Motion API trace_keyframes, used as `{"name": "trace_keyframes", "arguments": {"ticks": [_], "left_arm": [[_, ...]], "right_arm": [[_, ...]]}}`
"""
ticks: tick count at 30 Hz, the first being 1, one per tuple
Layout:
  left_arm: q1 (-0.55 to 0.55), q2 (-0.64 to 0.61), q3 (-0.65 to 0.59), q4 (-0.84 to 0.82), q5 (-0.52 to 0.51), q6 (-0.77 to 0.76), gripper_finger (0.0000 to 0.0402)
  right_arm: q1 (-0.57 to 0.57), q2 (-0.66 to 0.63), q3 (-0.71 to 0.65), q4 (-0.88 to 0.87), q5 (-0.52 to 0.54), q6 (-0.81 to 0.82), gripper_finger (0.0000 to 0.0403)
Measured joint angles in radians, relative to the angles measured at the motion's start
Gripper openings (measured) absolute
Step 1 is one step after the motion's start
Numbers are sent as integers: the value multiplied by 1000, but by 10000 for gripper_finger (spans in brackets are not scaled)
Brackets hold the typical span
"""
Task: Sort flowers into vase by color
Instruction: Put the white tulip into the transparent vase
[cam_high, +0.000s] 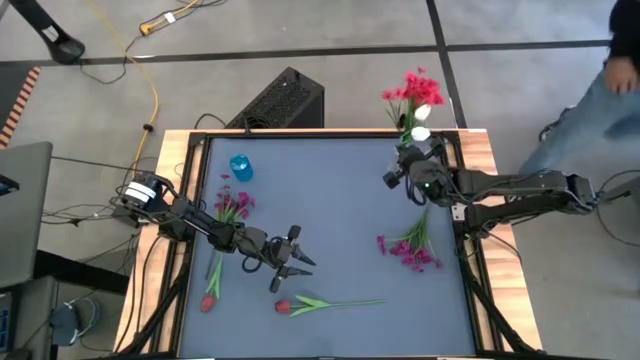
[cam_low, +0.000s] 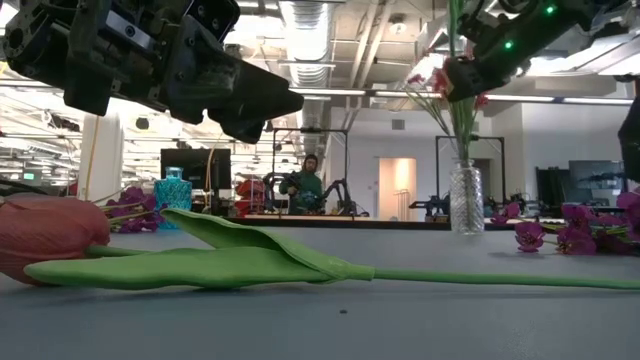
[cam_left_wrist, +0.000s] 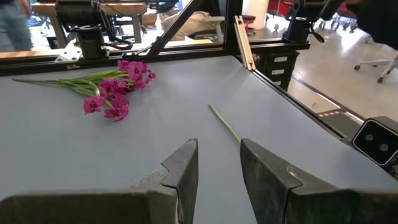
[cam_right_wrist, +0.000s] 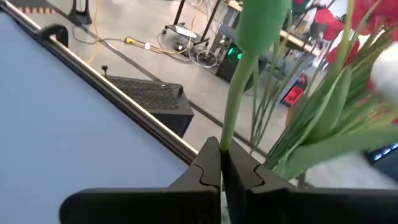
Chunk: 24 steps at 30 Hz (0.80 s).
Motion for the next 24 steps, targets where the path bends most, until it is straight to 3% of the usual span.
{"name": "trace_keyframes", "arguments": {"ticks": [9, 24], "left_arm": [[0, 0, 0, -15, -1, 2, 108], [14, 0, 0, -17, -2, 10, 108]], "right_arm": [[-39, -40, 3, -15, -87, 96, 25], [-85, -44, 150, -304, -143, 293, 25]]}}
